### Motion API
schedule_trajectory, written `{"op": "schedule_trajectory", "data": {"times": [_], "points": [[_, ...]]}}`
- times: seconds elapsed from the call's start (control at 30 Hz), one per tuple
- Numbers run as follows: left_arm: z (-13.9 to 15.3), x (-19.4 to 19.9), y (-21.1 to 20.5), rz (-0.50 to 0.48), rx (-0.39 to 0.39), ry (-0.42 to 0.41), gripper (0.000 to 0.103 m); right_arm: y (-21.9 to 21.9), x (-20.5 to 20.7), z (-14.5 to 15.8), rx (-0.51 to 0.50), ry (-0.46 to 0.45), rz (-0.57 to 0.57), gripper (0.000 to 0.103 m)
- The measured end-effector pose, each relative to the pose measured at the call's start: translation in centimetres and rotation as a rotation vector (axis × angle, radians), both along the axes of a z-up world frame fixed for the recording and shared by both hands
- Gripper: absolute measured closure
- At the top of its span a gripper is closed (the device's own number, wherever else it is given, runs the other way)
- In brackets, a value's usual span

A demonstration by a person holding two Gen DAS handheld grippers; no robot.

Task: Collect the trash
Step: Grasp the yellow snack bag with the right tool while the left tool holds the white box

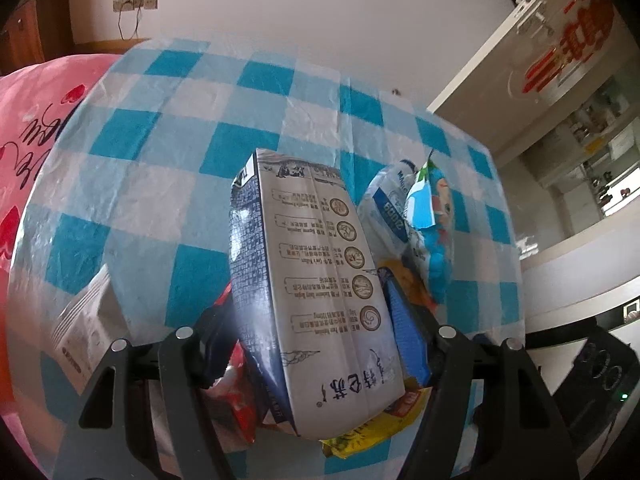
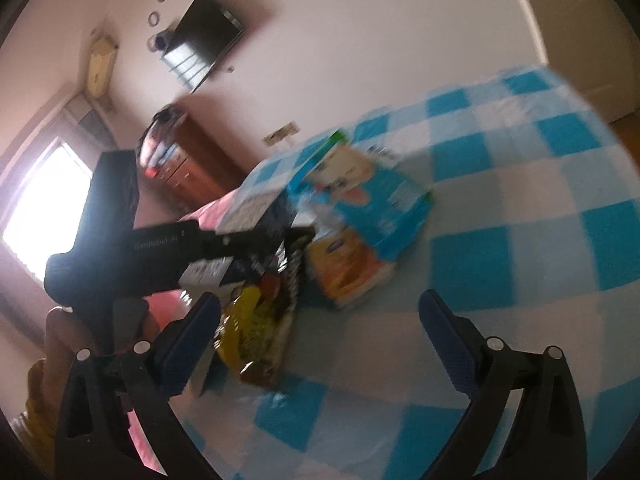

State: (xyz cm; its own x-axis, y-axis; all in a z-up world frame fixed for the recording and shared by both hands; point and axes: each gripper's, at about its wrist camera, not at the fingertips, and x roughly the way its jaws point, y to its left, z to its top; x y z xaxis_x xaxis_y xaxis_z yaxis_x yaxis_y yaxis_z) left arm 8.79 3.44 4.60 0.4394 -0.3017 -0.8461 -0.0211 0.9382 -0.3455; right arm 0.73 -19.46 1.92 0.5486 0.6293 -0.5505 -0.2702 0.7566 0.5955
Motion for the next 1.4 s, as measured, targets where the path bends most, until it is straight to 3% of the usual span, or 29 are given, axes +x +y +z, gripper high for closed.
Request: {"op": "schedule_trajectory", "data": {"times": [0.2,0.4,0.5,0.53,0.8,1.4], "points": [[1.0,-1.6,1.5,0.029,-0.03,-0.059,0.034,3.3,-0.8,-0.2,-0.043,-0.022,0.096,0.005],[1.9,-2.9,3.4,0.054,-0.06,-0.098,0.034,5.2,-1.0,-1.0,-0.032,-0.019,0.122,0.005],[2.1,-3.6,4.4,0.066,-0.064,-0.12,0.034,5.8,-1.0,-1.0,-0.024,-0.026,0.131,0.014],[2.1,-3.9,4.7,0.068,-0.064,-0.126,0.034,5.9,-1.0,-1.0,-0.025,-0.027,0.134,0.022],[2.1,-6.2,6.3,0.063,-0.056,-0.161,0.034,7.6,-1.4,-0.6,-0.012,-0.04,0.155,0.032],[1.5,-10.0,9.2,0.053,-0.072,-0.199,0.034,10.5,-1.7,-0.6,-0.158,-0.084,0.114,0.057]]}}
